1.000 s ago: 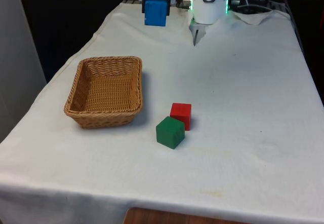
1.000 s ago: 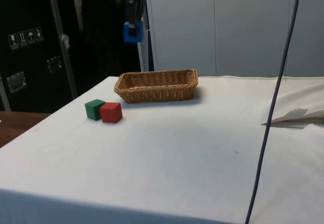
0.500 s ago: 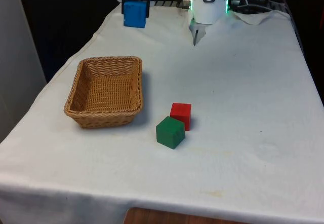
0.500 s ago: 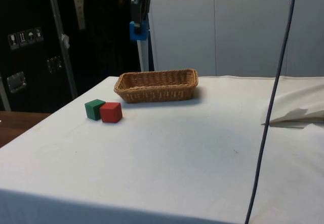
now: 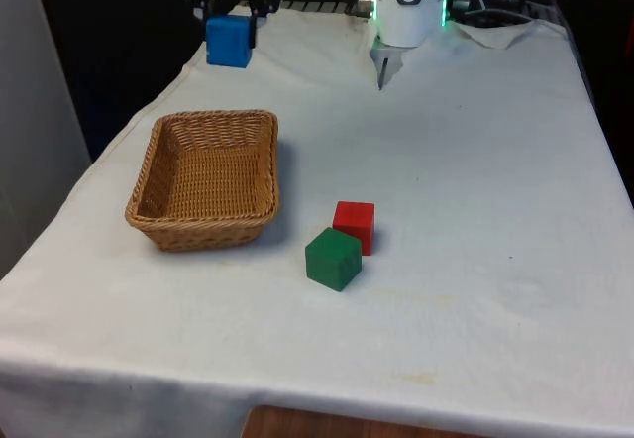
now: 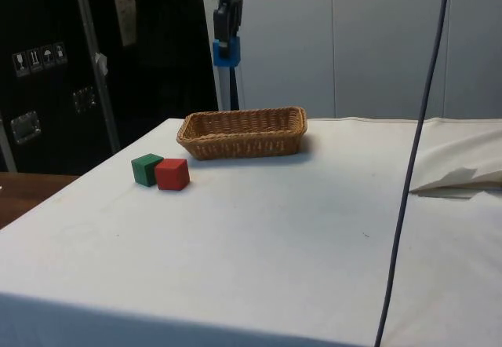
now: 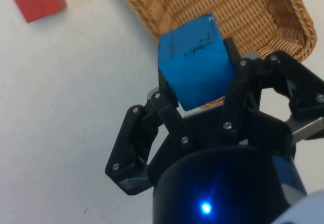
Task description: Pick up the blue cube and place it into the basket.
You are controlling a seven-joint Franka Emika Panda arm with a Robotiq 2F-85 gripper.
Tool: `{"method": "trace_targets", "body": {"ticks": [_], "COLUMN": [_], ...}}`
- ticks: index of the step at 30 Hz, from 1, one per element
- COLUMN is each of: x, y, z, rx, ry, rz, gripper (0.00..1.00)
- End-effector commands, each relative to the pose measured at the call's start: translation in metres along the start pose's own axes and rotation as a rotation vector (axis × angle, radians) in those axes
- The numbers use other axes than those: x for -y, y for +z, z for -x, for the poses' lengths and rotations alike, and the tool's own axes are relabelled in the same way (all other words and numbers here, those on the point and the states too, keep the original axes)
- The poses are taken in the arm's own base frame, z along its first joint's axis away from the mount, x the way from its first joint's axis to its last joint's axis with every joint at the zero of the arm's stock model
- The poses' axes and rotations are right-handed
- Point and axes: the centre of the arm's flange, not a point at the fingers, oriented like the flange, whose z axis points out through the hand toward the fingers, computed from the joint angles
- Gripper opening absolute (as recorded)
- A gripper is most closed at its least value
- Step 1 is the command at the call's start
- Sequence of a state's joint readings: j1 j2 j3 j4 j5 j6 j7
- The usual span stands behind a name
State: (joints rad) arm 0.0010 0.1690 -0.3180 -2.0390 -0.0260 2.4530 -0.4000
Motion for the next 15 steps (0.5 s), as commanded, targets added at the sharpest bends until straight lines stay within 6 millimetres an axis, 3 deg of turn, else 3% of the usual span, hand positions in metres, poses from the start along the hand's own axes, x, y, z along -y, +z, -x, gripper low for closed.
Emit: {"method": "trace_targets", "body": {"ticks": [1,15], "x": [-0.004,-0.038], "y": [0.002,0.030], "z": [0.000,0.003], "rx": [0.003,0.031], "ry": [-0.001,0.007], "rz": [-0.008,0.003], "gripper": [0.01,0.01]}}
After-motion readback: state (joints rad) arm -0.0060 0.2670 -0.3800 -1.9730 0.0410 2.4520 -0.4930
